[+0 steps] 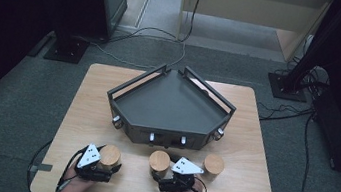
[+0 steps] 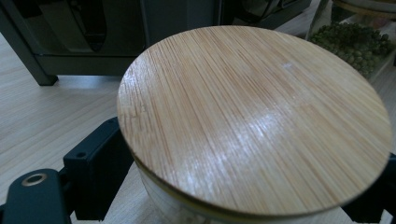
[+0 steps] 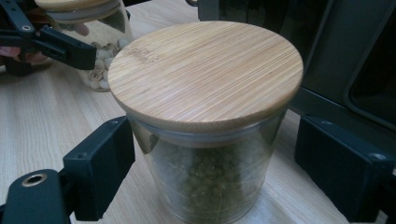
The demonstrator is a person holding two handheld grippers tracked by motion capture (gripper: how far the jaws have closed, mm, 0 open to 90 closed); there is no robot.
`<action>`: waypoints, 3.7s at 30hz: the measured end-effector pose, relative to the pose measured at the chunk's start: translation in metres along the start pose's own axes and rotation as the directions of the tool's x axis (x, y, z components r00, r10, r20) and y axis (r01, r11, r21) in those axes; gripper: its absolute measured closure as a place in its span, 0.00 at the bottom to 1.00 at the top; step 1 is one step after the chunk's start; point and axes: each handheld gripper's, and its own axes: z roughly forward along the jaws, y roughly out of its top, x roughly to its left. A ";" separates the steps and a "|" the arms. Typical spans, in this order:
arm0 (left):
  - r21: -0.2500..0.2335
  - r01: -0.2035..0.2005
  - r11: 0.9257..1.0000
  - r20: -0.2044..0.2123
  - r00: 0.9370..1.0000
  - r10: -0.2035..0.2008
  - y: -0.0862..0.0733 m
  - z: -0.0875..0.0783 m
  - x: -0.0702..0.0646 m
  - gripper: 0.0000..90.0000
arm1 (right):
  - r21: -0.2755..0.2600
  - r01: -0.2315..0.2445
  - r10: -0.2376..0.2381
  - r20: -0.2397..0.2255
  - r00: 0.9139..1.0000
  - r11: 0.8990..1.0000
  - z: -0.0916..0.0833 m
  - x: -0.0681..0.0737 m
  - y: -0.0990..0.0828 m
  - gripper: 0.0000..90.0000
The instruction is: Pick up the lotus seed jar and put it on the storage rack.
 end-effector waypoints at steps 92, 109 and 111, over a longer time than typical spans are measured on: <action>0.053 -0.020 0.998 0.012 1.000 0.020 0.027 -0.003 -0.010 0.28 | 0.020 -0.022 0.022 -0.004 1.000 1.000 0.002 -0.002 0.003 0.13; 0.058 -0.013 0.998 0.021 1.000 0.011 0.037 0.000 -0.012 0.28 | 0.024 -0.017 0.017 -0.004 1.000 1.000 0.002 -0.002 0.004 0.14; 0.061 -0.016 0.998 0.023 1.000 0.014 0.040 0.000 -0.013 0.28 | 0.024 -0.015 0.015 -0.004 1.000 1.000 0.002 -0.002 0.004 0.14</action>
